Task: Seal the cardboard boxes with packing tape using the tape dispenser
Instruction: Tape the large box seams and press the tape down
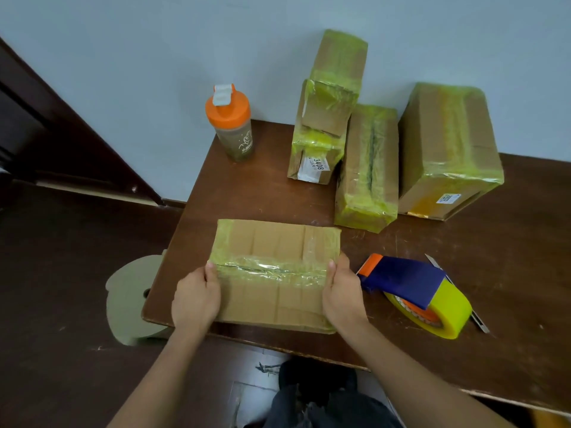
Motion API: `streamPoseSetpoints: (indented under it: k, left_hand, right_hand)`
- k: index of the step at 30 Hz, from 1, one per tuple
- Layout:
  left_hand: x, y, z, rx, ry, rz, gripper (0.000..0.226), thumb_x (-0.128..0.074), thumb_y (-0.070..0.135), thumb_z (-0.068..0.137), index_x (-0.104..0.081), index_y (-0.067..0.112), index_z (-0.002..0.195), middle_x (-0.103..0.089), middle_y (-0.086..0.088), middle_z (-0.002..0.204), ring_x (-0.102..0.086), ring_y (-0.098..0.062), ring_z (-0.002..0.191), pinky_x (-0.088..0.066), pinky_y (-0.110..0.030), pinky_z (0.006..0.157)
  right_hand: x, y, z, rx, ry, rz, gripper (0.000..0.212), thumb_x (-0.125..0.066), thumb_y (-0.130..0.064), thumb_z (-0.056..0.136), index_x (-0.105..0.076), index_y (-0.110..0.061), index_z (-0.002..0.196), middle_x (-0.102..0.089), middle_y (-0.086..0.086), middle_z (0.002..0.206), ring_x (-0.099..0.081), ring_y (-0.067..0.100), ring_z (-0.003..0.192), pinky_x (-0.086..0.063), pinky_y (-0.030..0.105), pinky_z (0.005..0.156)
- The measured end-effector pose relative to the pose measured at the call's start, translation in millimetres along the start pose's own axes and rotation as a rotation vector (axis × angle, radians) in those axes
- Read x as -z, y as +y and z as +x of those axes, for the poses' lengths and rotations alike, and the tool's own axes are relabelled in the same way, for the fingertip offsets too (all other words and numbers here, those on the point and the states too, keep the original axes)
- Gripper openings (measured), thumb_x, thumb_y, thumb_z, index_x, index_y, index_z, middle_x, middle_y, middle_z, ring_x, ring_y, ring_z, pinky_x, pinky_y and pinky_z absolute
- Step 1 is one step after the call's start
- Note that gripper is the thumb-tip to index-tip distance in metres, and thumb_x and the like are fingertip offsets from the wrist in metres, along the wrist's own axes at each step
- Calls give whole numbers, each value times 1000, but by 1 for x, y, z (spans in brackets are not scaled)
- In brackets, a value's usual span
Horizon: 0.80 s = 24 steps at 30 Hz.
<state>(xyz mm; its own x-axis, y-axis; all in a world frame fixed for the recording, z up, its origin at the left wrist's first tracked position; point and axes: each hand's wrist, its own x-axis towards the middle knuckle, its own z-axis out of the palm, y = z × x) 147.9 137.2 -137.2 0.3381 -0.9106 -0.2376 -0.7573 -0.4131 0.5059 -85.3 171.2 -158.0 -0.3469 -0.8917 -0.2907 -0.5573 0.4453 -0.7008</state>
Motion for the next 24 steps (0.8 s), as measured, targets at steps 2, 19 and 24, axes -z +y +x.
streamPoseSetpoints:
  k: [2, 19, 24]
  left_hand:
    - [5, 9, 7, 0, -13, -50, 48, -31, 42, 101, -57, 12, 128, -62, -18, 120, -54, -39, 112, -43, -44, 91]
    - [-5, 25, 50, 6, 64, -303, 41, -37, 28, 104, -57, 6, 132, -60, -8, 130, -51, -23, 124, -36, -30, 103]
    - [-1, 30, 51, 66, 78, -425, 34, -40, 25, 103, -67, 10, 118, -65, 1, 109, -54, -6, 94, -35, -22, 87]
  right_hand:
    - [1, -3, 6, 42, -52, -2, 44, -26, -26, 106, -31, -12, 147, -64, 11, 90, -63, 28, 79, -46, 32, 65]
    - [-7, -32, 55, 12, -25, 175, 41, -36, -32, 105, -43, -15, 142, -61, 2, 109, -59, 21, 98, -39, 27, 76]
    - [-10, -30, 55, 51, 22, 192, 28, -40, -29, 105, -57, -13, 120, -61, 0, 84, -56, 16, 75, -40, 30, 70]
